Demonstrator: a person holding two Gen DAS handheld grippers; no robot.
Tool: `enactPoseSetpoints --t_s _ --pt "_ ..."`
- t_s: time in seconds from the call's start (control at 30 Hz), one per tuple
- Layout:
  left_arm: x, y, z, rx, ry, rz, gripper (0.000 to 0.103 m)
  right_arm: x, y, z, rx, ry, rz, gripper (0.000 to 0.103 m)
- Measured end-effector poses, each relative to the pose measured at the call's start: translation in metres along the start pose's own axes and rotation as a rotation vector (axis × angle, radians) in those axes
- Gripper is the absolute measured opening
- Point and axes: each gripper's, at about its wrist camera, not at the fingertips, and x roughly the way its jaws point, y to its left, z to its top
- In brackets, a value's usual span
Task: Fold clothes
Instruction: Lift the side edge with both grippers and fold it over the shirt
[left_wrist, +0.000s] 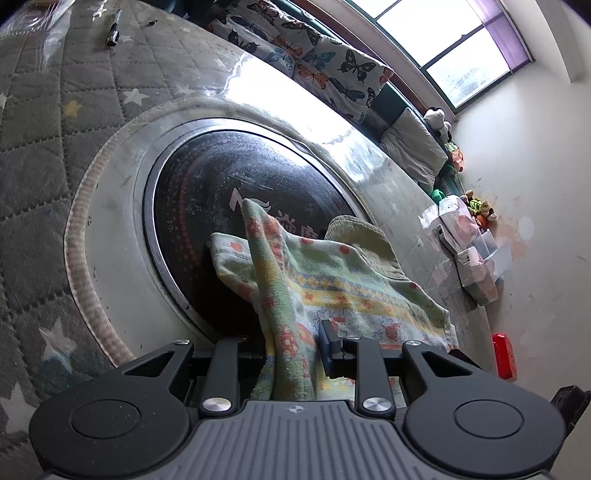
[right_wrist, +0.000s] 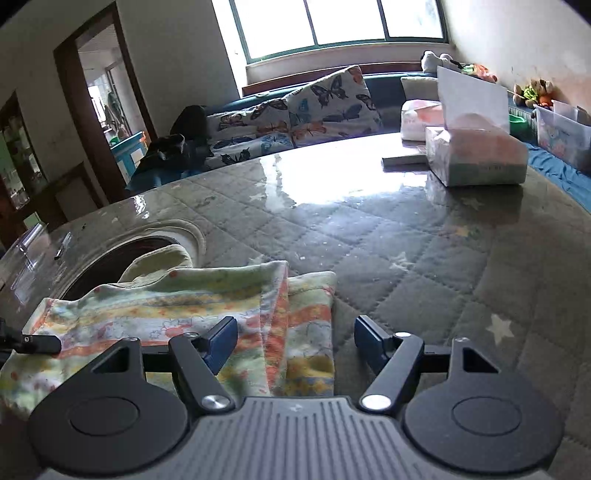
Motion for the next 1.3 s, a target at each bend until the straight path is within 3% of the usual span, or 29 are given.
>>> enactPoseSetpoints --t_s 0.1,0.17,0.2,0.3,0.4,0.63,1.1,1.3 --pt "0.0 -0.003 0.0 0.014 -0.005 0.009 0.026 0.003 0.009 -0.002 -0.019 0.002 0.013 0.053" --pt "0.0 -0.005 -0.001 0.027 -0.009 0.012 0.025 0.004 0.014 -0.003 -0.043 0.003 0.001 0.037" --pt "0.0 -0.006 -0.001 0.033 -0.011 0.013 0.025 0.003 0.015 -0.003 -0.044 0.004 0.0 0.022" --pt "0.0 -0.01 -0.001 0.053 -0.017 0.015 0.019 -0.002 0.016 -0.003 -0.036 0.003 0.001 0.012" --pt "-0.001 -0.023 0.002 0.09 -0.026 -0.002 0.013 -0.015 0.014 -0.001 -0.031 -0.024 0.0 0.01" --pt "-0.005 -0.055 0.008 0.178 -0.048 -0.042 0.011 -0.054 0.011 0.007 -0.029 -0.11 -0.006 0.008" --pt "0.053 -0.161 0.006 0.347 0.016 -0.135 0.01 -0.101 -0.057 0.034 -0.009 -0.194 -0.198 0.008" --pt "0.078 -0.194 0.004 0.403 0.029 -0.133 0.011 -0.104 -0.087 0.038 0.023 -0.213 -0.244 0.008"
